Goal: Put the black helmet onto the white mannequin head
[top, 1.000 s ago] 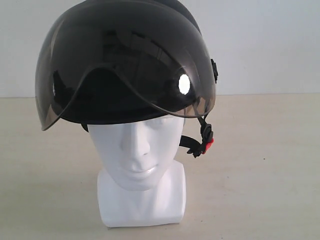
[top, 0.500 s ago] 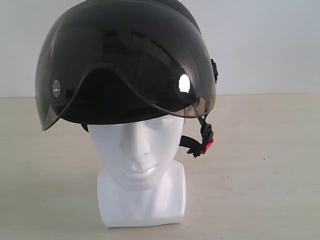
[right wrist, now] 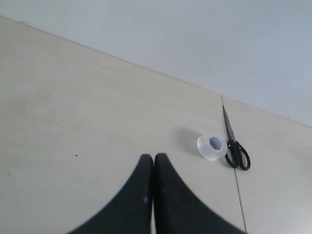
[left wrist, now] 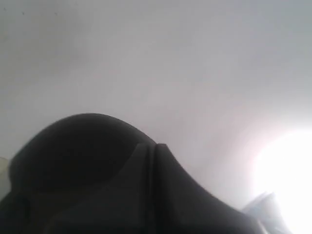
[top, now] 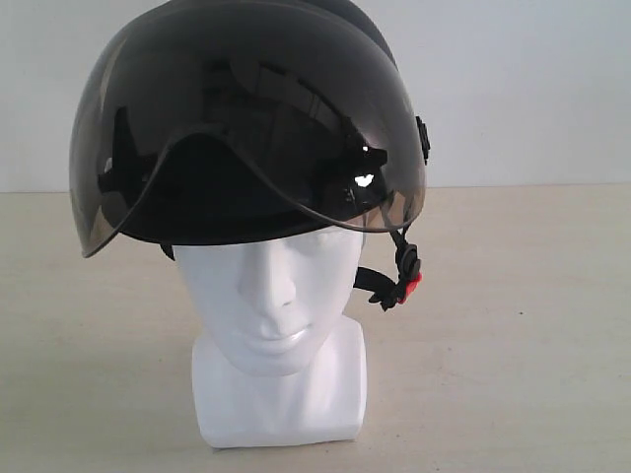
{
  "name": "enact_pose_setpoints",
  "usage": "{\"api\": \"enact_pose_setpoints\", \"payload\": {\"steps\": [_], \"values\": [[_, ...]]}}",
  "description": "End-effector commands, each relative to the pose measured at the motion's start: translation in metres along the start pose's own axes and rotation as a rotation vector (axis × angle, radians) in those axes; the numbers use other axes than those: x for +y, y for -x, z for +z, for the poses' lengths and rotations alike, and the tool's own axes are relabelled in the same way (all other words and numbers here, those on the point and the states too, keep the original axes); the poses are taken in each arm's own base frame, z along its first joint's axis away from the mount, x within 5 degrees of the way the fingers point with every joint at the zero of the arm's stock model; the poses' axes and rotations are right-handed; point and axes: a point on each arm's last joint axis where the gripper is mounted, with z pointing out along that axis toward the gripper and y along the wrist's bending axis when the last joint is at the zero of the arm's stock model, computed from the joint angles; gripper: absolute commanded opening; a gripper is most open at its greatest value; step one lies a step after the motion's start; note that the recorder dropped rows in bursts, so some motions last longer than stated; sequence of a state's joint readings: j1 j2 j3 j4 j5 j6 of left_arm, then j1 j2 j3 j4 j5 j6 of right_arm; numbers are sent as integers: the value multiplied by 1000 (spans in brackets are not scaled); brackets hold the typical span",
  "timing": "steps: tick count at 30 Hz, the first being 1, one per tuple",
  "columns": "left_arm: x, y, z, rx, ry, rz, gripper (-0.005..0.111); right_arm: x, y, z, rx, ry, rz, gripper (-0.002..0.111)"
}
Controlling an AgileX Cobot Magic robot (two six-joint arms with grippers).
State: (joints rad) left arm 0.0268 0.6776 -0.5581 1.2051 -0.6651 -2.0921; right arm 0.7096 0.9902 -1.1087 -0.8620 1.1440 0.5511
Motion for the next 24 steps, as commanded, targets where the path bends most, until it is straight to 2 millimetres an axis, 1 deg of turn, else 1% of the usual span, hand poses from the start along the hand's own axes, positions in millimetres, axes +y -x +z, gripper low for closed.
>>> {"api": "enact_pose_setpoints", "payload": {"steps": [1,5,8,13,15,18,24], "values": [[-13,-4,15,180,-200,52,4,-5,-5,-2,61,-38,66,0],[-17,-7,18,276,-248,144,4,-4,-6,-2,70,-23,88,0],[-19,-10,16,331,-234,251,4,-4,-6,-2,70,-23,88,0],[-22,-12,13,349,-246,325,4,-4,-6,-2,70,-23,88,0],[-21,-18,11,410,-259,400,4,-4,-6,-2,70,-23,91,0],[-16,-29,5,555,-271,541,4,-4,-6,-2,70,-23,91,0],[-18,-35,0,609,-354,615,4,-4,-6,-2,70,-23,91,0]]}}
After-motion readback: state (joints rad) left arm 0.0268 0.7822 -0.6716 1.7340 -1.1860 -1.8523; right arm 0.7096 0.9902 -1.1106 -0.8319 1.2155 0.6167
